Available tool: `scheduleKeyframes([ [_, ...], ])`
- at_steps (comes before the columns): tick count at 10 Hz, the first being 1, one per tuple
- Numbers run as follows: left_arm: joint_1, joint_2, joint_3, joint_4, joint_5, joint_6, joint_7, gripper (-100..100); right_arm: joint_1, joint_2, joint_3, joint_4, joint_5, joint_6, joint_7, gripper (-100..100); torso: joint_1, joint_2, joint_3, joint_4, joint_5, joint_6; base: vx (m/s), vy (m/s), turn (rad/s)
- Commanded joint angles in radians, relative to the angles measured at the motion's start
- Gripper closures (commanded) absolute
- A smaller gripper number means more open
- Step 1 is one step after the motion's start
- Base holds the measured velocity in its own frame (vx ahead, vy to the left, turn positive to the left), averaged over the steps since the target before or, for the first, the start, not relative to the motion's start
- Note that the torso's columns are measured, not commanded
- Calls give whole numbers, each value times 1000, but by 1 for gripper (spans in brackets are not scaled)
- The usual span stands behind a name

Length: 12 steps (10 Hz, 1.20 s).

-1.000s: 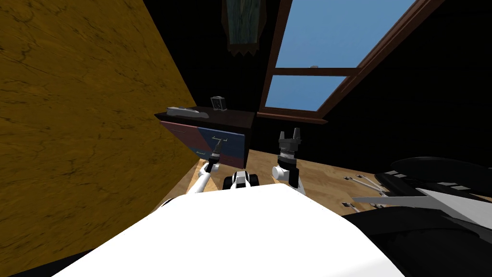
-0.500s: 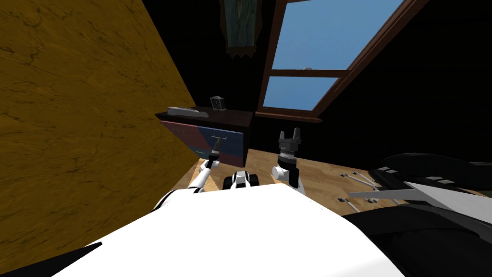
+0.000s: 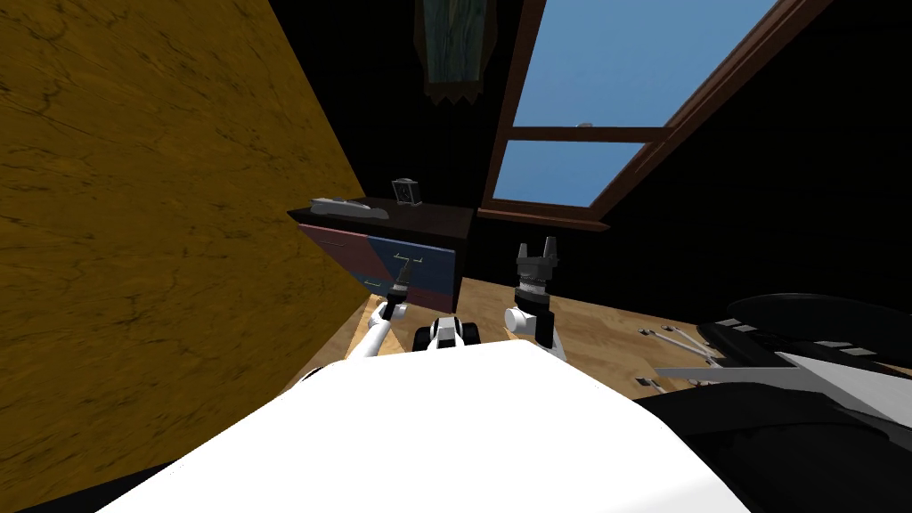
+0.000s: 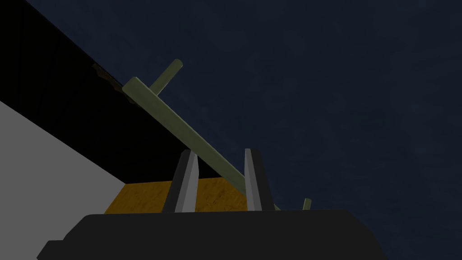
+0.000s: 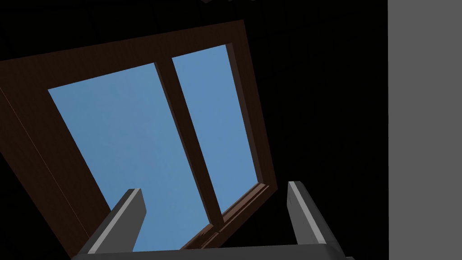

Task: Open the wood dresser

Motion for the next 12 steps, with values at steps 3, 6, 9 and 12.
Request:
scheduleKeyframes([
  [3, 118, -14, -27, -126, -23, 14, 4, 100, 0, 0, 0, 0, 0, 0, 0, 0, -1, -3, -1, -2, 1, 2, 52, 8, 23],
  [6, 201, -30, -50, -223, -41, 17, 7, 100, 0, 0, 0, 0, 0, 0, 0, 0, -1, -2, -1, -3, 1, 1, 59, 15, 30],
  [9, 267, -37, -62, -278, -51, 19, 9, 100, 0, 0, 0, 0, 0, 0, 0, 0, -2, -2, -1, -2, 0, 1, 59, 10, 21],
  [12, 344, -52, -85, -367, -69, 23, 13, 100, 0, 0, 0, 0, 0, 0, 0, 0, -1, -3, -1, -3, 1, 1, 58, 13, 28],
])
